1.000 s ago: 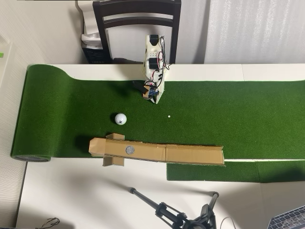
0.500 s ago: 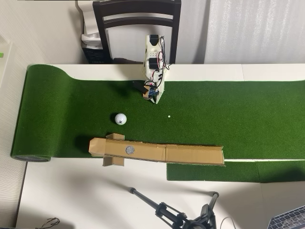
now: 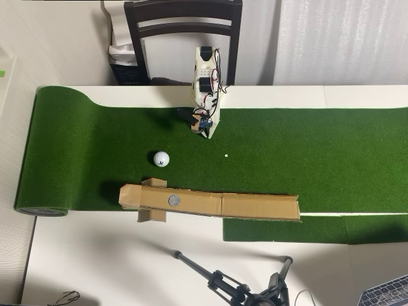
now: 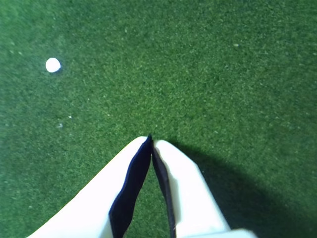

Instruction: Pick up the golf ball and place it on the gray mark at the back.

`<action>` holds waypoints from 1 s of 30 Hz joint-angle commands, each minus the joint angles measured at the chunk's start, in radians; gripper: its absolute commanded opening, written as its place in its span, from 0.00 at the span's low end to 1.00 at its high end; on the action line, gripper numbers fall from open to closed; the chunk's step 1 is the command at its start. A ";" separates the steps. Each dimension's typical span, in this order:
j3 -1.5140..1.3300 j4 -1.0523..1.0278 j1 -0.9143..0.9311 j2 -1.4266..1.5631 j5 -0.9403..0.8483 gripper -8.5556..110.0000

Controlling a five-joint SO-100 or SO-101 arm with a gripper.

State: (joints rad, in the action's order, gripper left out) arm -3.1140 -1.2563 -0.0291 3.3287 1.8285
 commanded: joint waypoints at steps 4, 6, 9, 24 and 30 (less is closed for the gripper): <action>-0.081 0.006 -0.011 0.106 -0.002 0.08; -0.081 0.006 -0.011 0.106 -0.002 0.08; -0.081 0.006 -0.011 0.106 -0.002 0.08; -0.081 0.006 -0.005 0.106 0.008 0.07; -0.081 0.006 -0.006 0.106 0.005 0.09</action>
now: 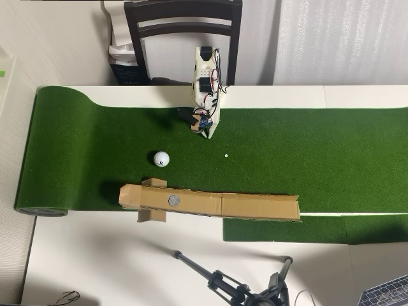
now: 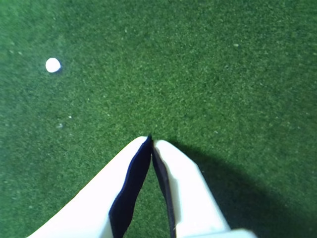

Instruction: Pick up the golf ball and place it on the gray mark at the back.

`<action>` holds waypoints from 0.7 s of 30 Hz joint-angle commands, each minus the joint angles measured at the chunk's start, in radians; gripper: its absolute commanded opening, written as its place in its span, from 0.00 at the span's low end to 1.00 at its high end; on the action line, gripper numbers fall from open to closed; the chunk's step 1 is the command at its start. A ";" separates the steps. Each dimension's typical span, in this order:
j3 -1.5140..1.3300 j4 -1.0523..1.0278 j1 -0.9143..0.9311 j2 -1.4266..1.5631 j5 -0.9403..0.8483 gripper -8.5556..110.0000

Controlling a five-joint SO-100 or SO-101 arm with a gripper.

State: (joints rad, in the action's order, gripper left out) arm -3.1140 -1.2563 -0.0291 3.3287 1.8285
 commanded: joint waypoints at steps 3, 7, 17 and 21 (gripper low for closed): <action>-0.081 0.006 -0.017 0.106 0.000 0.17; -0.069 0.006 -0.020 0.106 -0.006 0.30; 0.015 0.000 -0.043 0.106 -0.083 0.46; 0.005 -0.017 -0.044 0.106 -0.123 0.52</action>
State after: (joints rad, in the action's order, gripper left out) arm -3.1140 -1.2625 -0.0675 3.3333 1.7518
